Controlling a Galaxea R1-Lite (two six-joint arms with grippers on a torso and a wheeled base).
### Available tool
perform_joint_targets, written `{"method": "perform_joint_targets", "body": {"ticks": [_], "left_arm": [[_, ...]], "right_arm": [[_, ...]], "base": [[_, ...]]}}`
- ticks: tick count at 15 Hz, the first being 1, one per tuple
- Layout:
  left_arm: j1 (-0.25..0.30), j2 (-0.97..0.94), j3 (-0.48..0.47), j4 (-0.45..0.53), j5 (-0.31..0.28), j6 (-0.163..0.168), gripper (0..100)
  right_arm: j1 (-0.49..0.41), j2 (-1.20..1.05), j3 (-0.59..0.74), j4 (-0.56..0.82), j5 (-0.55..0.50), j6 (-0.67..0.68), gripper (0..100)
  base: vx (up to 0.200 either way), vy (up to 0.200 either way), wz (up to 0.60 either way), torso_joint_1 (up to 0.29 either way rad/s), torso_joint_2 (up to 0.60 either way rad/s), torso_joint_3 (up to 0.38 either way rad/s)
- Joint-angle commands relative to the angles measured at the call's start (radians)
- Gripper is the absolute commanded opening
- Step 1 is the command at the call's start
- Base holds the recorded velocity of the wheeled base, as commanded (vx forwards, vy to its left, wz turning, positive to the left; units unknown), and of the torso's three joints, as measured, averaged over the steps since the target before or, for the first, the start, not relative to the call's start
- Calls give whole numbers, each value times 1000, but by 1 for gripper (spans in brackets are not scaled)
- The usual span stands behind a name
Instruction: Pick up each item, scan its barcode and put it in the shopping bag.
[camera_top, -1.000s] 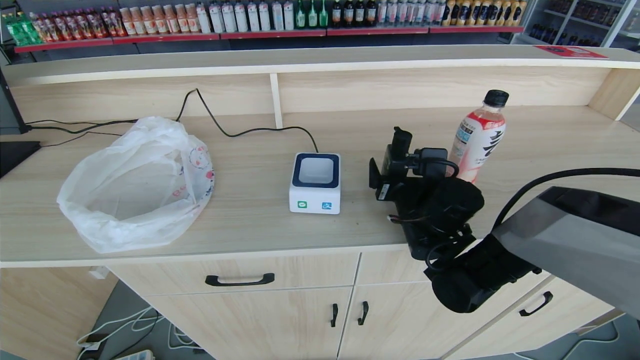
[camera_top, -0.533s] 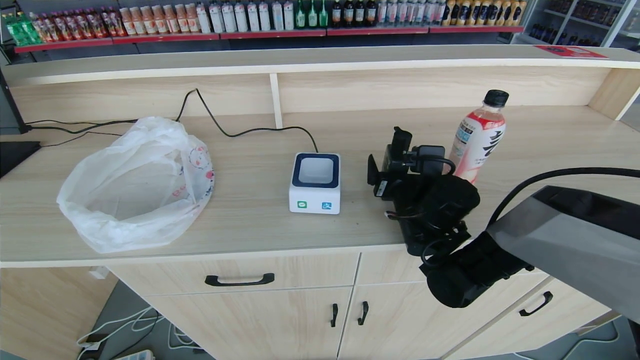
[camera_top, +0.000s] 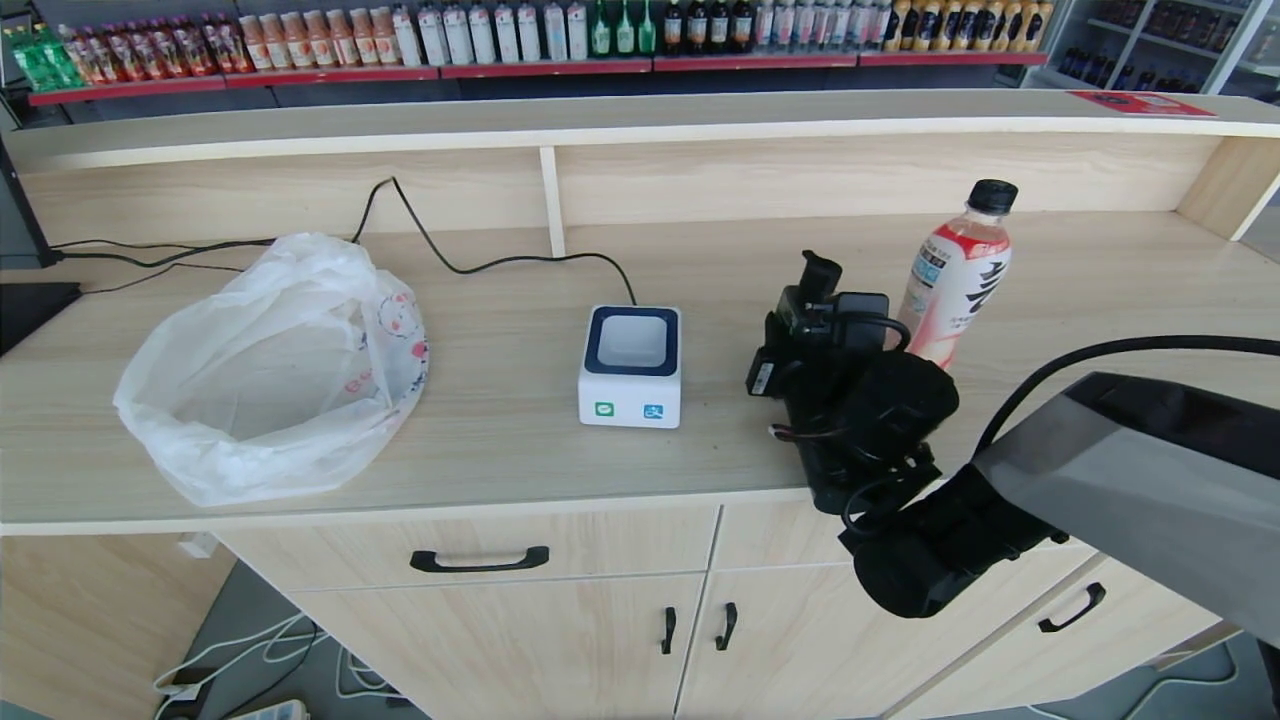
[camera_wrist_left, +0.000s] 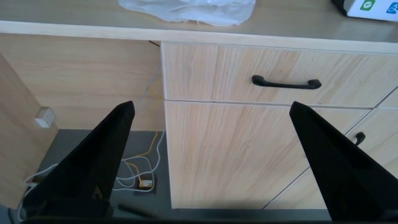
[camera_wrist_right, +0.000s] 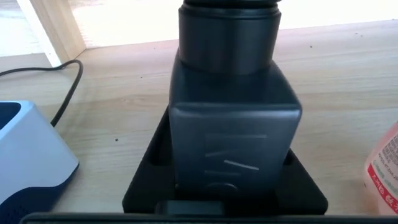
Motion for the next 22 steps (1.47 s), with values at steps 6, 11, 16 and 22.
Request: {"method": "perform_joint_targets", "body": {"ticks": [6, 11, 16, 22], "left_arm": [[1, 2, 0, -2, 0, 0, 100], [0, 2, 0, 0, 0, 1, 100], [1, 2, 0, 0, 0, 4, 100], [0, 2, 0, 0, 0, 4, 100]], "right_arm": [[2, -76, 20, -2, 1, 1, 0], [31, -179, 92, -2, 1, 2, 0], [178, -320, 161, -2, 85, -16, 0], [304, -500, 332, -2, 104, 31, 0]], "base": [[0, 0, 0, 0, 0, 0], [0, 0, 0, 0, 0, 0], [0, 0, 0, 0, 0, 0], [0, 0, 0, 0, 0, 0]]}}
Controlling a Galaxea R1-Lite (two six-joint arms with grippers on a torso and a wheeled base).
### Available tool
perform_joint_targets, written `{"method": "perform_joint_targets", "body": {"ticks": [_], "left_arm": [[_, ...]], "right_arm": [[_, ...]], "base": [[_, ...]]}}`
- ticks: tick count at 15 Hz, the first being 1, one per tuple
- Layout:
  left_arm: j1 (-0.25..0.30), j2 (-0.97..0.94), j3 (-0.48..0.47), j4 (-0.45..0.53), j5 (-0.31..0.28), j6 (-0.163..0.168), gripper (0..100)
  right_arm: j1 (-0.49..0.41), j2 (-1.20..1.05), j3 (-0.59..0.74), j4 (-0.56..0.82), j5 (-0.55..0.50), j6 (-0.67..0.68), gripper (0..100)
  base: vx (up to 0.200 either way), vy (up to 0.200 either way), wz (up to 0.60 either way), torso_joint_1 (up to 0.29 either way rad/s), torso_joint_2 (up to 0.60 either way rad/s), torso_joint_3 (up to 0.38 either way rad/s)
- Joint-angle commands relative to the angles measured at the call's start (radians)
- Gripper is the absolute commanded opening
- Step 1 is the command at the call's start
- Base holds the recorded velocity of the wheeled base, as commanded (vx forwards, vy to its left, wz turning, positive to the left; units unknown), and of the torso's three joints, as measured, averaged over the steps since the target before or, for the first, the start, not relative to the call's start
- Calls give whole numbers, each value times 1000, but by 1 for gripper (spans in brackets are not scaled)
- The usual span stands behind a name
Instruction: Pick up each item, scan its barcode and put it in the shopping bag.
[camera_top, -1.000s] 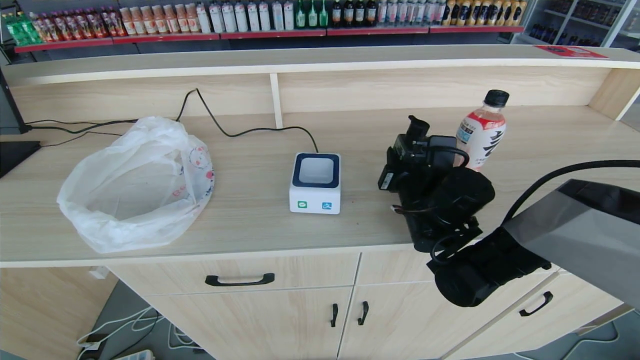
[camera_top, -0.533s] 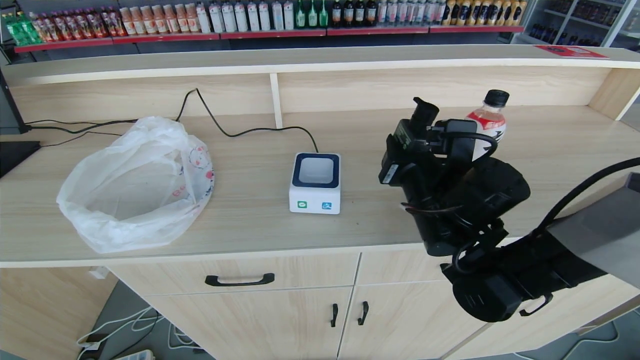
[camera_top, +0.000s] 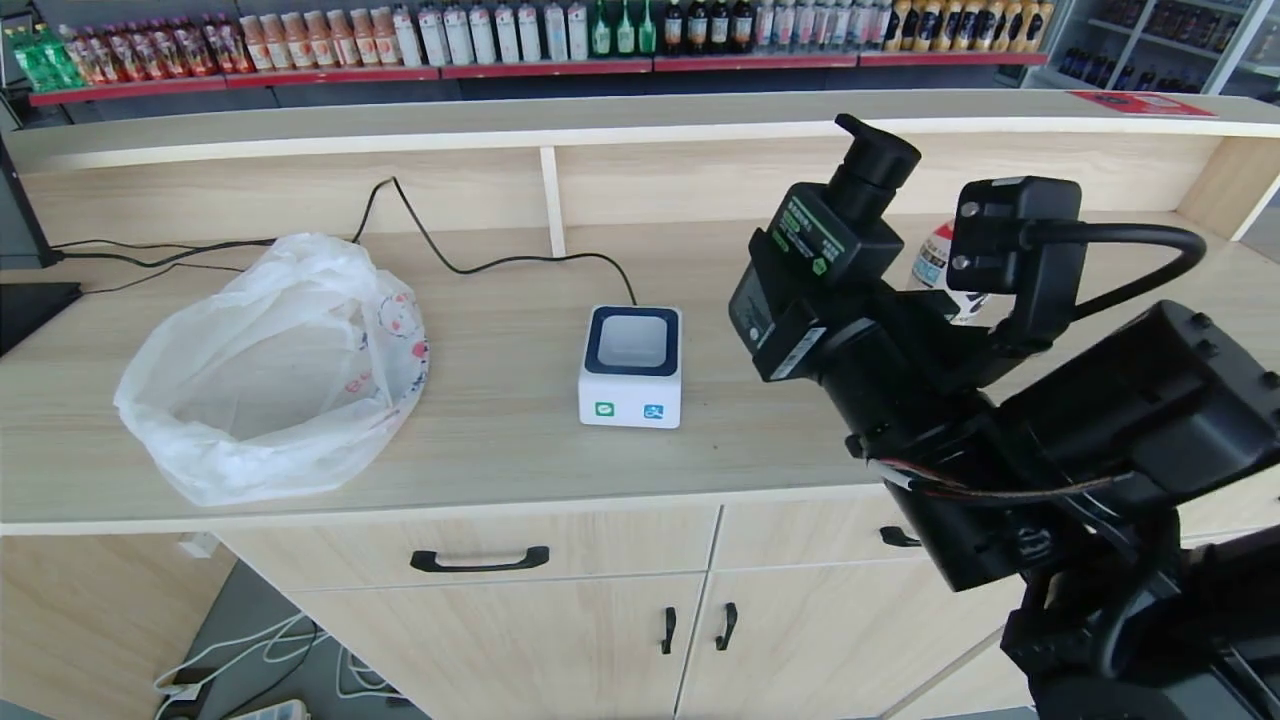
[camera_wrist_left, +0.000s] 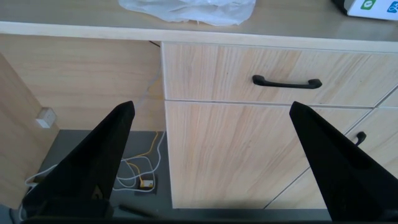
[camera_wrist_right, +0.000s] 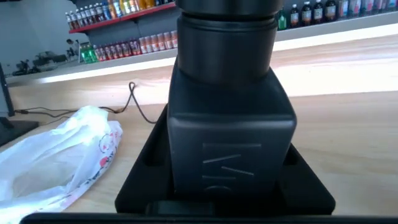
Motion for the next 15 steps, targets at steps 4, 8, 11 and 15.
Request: {"method": "perform_joint_targets", "body": {"ticks": [4, 8, 11, 15], "left_arm": [[0, 2, 0, -1, 0, 0, 100], [1, 2, 0, -1, 0, 0, 100], [1, 2, 0, -1, 0, 0, 100], [0, 2, 0, -1, 0, 0, 100]], "right_arm": [[109, -154, 200, -1, 8, 102, 0], [111, -269, 309, -1, 6, 238, 0], [117, -293, 331, -1, 8, 269, 0], [184, -304, 345, -1, 11, 284, 0]], "base": [[0, 0, 0, 0, 0, 0], [0, 0, 0, 0, 0, 0], [0, 0, 0, 0, 0, 0], [0, 0, 0, 0, 0, 0]]}}
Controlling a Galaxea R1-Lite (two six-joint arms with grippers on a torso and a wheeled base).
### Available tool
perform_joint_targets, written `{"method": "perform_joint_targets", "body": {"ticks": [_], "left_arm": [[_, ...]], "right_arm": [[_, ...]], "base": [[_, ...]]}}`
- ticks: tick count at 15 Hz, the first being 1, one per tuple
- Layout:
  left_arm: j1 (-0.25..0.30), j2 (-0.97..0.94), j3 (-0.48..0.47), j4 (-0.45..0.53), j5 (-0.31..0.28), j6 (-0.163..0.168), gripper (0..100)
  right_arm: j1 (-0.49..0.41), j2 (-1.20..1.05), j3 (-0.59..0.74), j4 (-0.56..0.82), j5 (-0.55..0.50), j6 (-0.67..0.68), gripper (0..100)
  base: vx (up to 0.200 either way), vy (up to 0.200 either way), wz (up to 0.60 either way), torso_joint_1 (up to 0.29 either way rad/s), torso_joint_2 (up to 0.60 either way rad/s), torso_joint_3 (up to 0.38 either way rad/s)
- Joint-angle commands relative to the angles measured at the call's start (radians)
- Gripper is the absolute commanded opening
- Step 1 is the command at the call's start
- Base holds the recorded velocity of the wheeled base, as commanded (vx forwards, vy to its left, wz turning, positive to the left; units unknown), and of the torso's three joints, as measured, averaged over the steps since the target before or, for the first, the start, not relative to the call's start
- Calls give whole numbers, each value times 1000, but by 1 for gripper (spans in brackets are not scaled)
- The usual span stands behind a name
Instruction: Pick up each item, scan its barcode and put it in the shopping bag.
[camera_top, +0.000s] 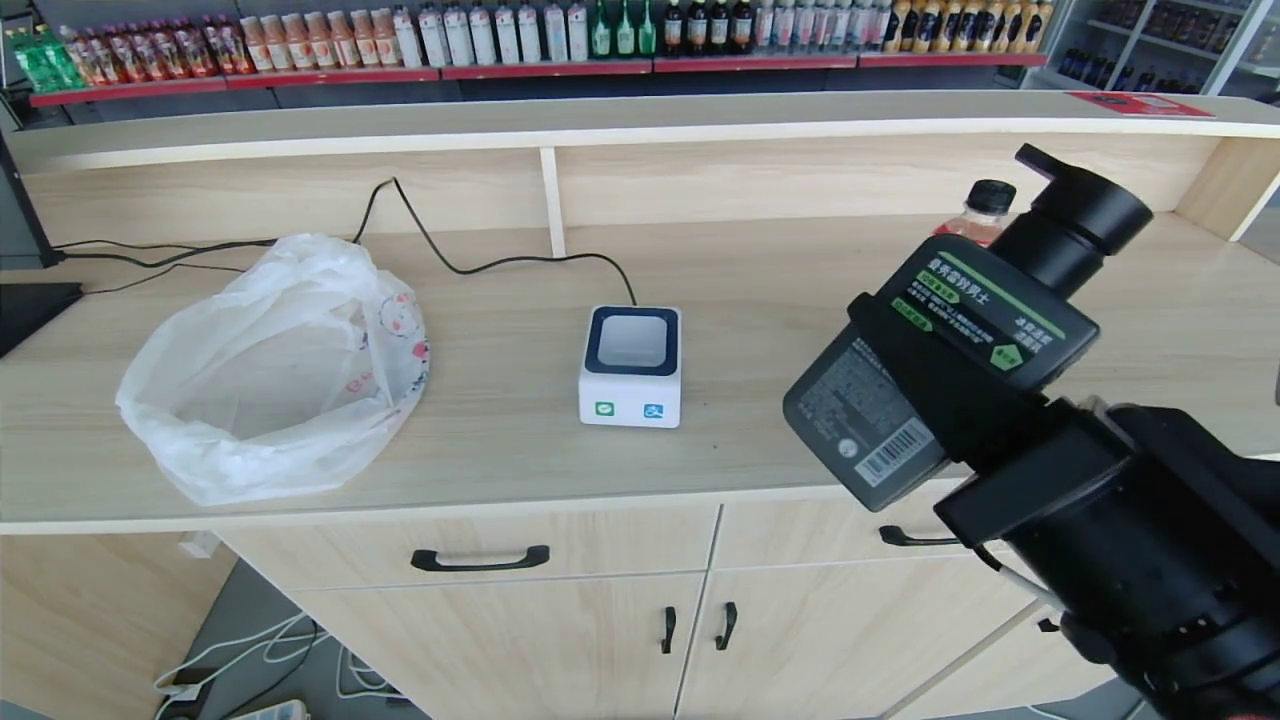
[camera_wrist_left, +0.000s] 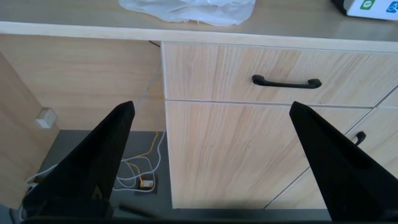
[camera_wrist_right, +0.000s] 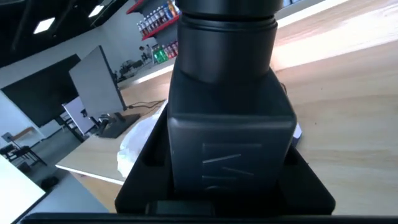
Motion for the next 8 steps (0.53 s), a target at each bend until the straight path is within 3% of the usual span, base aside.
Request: {"method": "perform_joint_targets", "body": {"ticks": [1, 8], "left_arm": [[0, 2, 0, -1, 0, 0, 100], [0, 2, 0, -1, 0, 0, 100]], "right_arm": [[17, -19, 25, -1, 3, 21, 0], [23, -73, 19, -1, 255, 139, 0]], "base": [[0, 0, 0, 0, 0, 0], [0, 0, 0, 0, 0, 0]]}}
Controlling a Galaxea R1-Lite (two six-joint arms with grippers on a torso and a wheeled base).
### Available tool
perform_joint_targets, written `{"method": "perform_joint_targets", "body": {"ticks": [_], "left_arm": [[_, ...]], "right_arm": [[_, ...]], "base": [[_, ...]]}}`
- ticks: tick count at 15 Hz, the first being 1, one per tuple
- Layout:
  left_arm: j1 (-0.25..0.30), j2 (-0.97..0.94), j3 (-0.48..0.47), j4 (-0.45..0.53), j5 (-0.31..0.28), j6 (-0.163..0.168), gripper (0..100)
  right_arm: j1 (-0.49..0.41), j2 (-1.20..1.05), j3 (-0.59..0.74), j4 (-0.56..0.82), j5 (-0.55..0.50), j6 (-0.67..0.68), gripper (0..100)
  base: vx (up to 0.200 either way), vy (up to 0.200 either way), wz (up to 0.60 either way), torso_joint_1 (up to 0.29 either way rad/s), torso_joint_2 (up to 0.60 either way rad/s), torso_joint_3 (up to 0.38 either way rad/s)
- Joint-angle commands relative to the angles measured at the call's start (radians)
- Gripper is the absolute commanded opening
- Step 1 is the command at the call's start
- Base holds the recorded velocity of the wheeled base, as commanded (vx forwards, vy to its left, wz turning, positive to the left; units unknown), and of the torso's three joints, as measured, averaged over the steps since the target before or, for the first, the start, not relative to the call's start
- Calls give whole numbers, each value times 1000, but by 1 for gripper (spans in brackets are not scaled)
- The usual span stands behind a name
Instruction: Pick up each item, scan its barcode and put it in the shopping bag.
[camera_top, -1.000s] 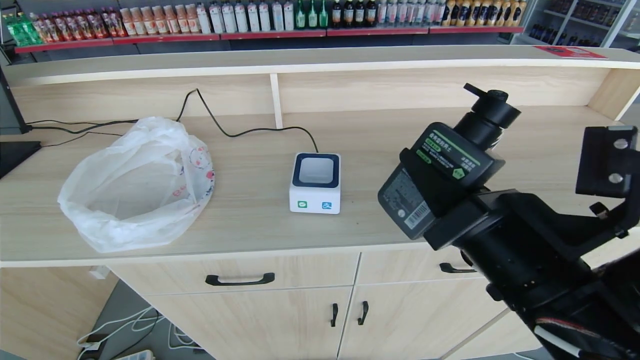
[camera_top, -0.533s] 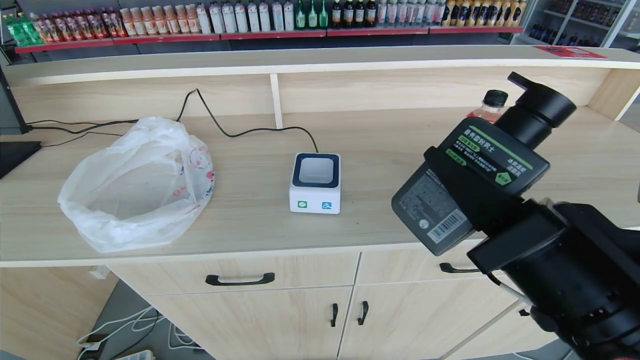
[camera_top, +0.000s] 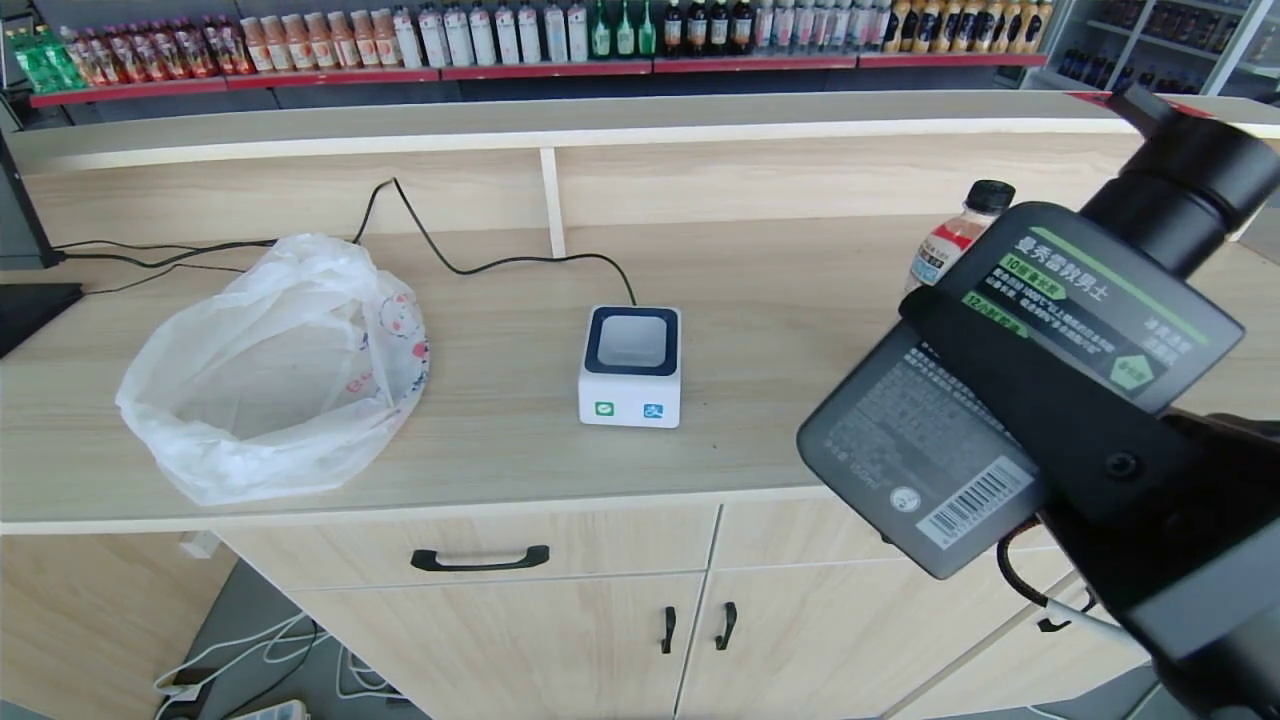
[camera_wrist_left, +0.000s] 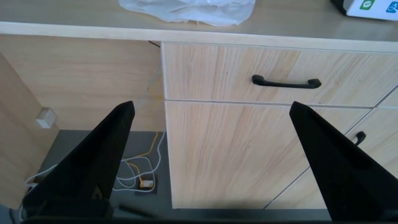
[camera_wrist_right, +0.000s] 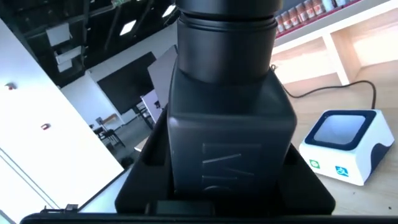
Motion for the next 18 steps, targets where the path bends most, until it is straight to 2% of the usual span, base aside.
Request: {"method": "perform_joint_targets", "body": {"ticks": [1, 4, 6, 8, 11, 18], "left_arm": [[0, 2, 0, 0, 0, 0, 100], [1, 2, 0, 0, 0, 0, 100], [0, 2, 0, 0, 0, 0, 100], [0, 2, 0, 0, 0, 0, 100], [0, 2, 0, 0, 0, 0, 100], [0, 2, 0, 0, 0, 0, 100]], "right_arm": [[1, 31, -28, -1, 34, 21, 0], [1, 88, -100, -1, 86, 69, 0], [1, 126, -159, -1, 172, 93, 0], [1, 145, -165, -1, 217, 109, 0], [21, 152, -172, -1, 349, 135, 0], [33, 151, -211, -1, 372, 251, 0]], "base": [[0, 0, 0, 0, 0, 0], [0, 0, 0, 0, 0, 0], [0, 0, 0, 0, 0, 0], [0, 0, 0, 0, 0, 0], [0, 0, 0, 0, 0, 0], [0, 0, 0, 0, 0, 0]]}}
